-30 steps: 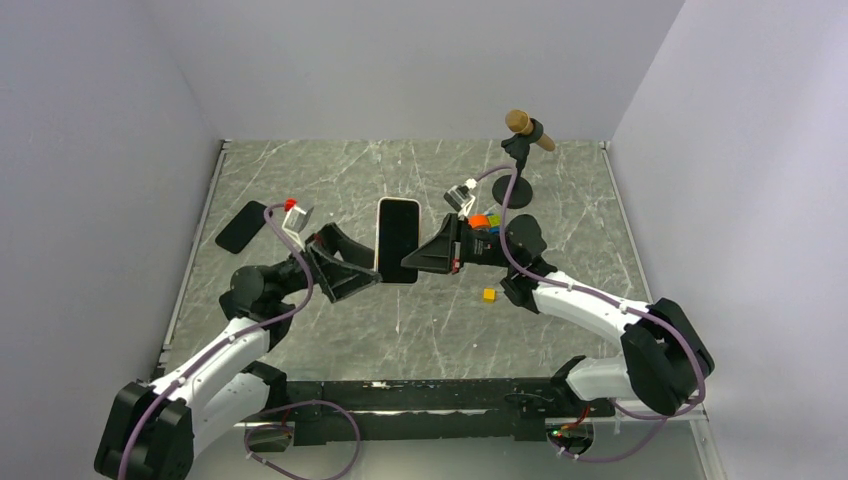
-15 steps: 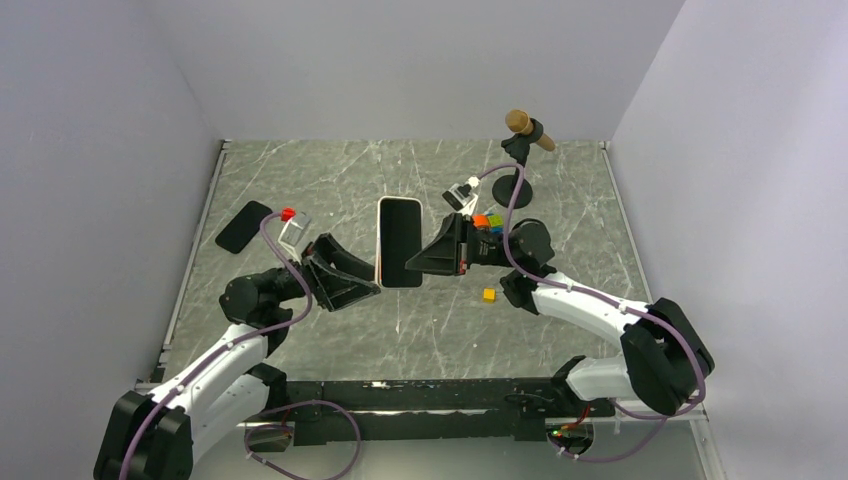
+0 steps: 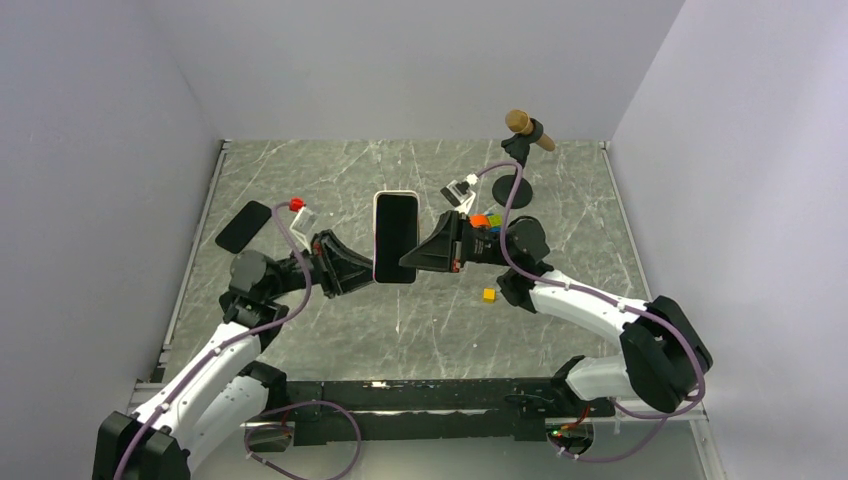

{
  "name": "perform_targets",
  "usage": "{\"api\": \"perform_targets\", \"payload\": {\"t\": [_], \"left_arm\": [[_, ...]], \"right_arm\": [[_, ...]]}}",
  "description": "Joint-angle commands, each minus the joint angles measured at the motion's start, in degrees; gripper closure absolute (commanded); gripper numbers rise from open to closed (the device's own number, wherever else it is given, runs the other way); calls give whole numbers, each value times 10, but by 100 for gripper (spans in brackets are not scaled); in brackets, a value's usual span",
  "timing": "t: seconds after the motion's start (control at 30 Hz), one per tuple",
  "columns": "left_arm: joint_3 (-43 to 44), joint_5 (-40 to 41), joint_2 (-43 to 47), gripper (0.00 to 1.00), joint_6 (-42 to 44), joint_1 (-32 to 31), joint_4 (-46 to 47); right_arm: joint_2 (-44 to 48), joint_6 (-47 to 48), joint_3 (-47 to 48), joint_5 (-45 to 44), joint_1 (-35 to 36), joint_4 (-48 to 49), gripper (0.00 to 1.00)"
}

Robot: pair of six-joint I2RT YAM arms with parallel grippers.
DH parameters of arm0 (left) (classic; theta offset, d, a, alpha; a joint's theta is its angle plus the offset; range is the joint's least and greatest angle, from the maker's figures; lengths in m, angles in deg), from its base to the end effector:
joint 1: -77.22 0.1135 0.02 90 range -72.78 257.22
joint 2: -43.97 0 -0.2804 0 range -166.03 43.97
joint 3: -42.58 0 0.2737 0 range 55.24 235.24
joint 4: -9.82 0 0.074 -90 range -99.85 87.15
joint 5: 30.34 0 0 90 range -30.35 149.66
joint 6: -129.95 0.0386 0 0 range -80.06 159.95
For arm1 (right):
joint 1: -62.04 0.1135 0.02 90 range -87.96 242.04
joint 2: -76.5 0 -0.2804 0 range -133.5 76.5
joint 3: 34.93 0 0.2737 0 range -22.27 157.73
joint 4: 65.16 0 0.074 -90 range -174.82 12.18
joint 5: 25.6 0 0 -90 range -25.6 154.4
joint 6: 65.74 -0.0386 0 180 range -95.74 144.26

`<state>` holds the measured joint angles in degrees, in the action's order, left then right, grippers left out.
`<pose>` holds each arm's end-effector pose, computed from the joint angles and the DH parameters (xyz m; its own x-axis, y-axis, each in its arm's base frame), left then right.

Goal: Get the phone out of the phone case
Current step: Remove the phone case from the phone, then place the phone case at the center of the board.

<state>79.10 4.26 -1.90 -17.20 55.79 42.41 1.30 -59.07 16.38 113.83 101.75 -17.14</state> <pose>0.1587 -0.0964 0.3081 -0.5665 -0.2901 -0.7713 0.8030 0.0157 -0.5957 0.2036 0.2072 0.3143 -0.9059 0.0874 -0.4144 -0.4226 -0.2528 0.8704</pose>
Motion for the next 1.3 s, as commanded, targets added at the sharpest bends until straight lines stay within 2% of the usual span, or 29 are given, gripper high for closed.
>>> {"api": "perform_targets", "payload": {"t": [0.0,0.07,0.13,0.2,0.3,0.37,0.47,0.57,0.7,0.93,1.2,1.27], "left_arm": [[59,83,-8,93,128,-3,-206],[75,105,-15,99,160,-3,-269],[85,139,-16,100,179,-3,-331],[89,195,-8,100,187,-2,-383],[96,304,5,100,186,1,-487],[92,346,8,100,185,4,-514],[84,335,-11,100,185,7,-509],[90,290,-77,100,195,8,-497],[131,225,-182,100,230,18,-490],[240,190,-326,100,270,77,-535],[445,106,-579,100,247,89,-544],[517,94,-645,100,246,92,-582]], "right_arm": [[21,53,35,13,24,-30,100],[28,88,42,12,23,-89,100],[41,141,52,8,23,-173,100],[61,225,70,-18,22,-298,100],[95,367,114,-119,22,-537,100],[110,417,130,-169,23,-632,100],[144,446,130,-245,17,-707,100],[164,440,118,-294,-5,-746,100],[177,416,90,-292,-65,-765,100],[205,406,58,-303,-141,-789,100],[204,397,42,-261,-201,-765,100],[204,397,41,-247,-211,-762,100]]}}
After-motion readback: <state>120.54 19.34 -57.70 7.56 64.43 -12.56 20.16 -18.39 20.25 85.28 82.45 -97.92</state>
